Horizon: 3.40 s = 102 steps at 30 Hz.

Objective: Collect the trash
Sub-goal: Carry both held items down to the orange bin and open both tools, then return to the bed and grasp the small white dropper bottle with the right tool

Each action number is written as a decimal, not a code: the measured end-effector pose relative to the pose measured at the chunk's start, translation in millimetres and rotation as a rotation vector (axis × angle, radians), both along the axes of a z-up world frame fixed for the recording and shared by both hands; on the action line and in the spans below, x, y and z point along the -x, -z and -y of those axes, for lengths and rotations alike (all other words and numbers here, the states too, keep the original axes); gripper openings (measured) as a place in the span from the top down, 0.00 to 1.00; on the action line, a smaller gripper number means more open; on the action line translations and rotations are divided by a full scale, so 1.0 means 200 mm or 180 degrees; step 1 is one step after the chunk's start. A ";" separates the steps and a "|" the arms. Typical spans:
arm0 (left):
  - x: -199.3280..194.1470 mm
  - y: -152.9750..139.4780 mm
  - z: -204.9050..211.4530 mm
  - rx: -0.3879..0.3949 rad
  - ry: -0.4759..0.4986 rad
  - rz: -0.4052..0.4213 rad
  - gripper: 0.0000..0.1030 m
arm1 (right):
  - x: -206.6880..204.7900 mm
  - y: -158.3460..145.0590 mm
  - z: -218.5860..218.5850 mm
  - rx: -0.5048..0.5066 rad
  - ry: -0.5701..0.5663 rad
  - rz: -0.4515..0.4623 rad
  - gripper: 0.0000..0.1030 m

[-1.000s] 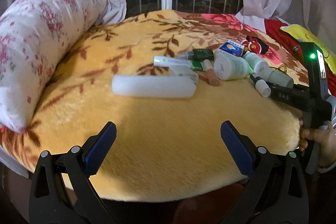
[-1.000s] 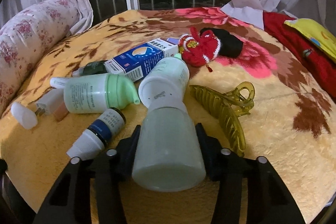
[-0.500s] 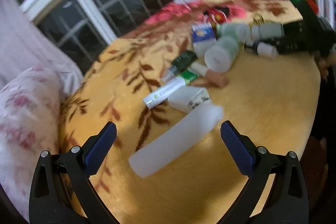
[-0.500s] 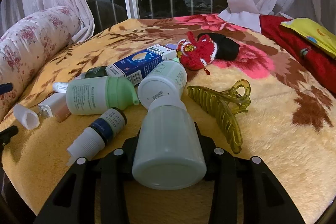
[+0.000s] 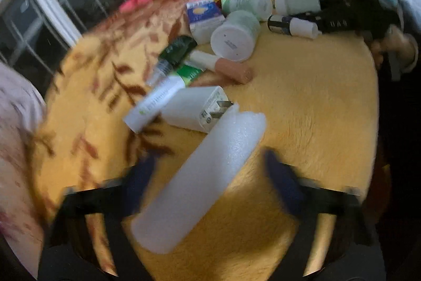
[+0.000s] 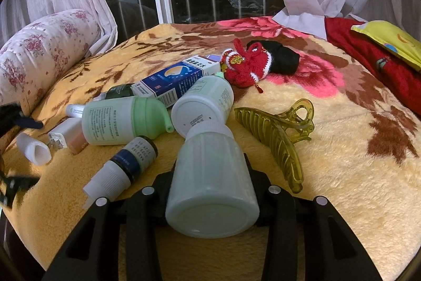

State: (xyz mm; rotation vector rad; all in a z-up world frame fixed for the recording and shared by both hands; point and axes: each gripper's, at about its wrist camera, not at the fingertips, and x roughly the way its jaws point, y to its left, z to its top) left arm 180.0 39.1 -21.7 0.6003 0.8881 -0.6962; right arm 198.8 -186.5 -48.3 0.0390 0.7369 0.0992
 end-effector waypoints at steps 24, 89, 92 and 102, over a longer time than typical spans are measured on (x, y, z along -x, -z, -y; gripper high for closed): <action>0.44 -0.41 -0.07 0.1797 -0.2335 0.0641 0.71 | 0.29 -0.29 0.05 -0.0224 -0.0009 0.0421 0.61; 1.04 0.22 0.35 0.1045 -0.2083 -0.0415 0.33 | 0.41 -0.23 -0.11 -0.0476 -0.0399 -0.0116 0.43; 1.03 0.20 0.35 0.0992 -0.2064 -0.0302 0.33 | 0.22 -0.22 -0.17 -0.0509 -0.0147 -0.0055 0.43; 0.98 0.11 0.21 0.1066 -0.2141 -0.0024 0.33 | 0.02 -0.03 -0.33 -0.0030 0.0269 -0.0006 0.78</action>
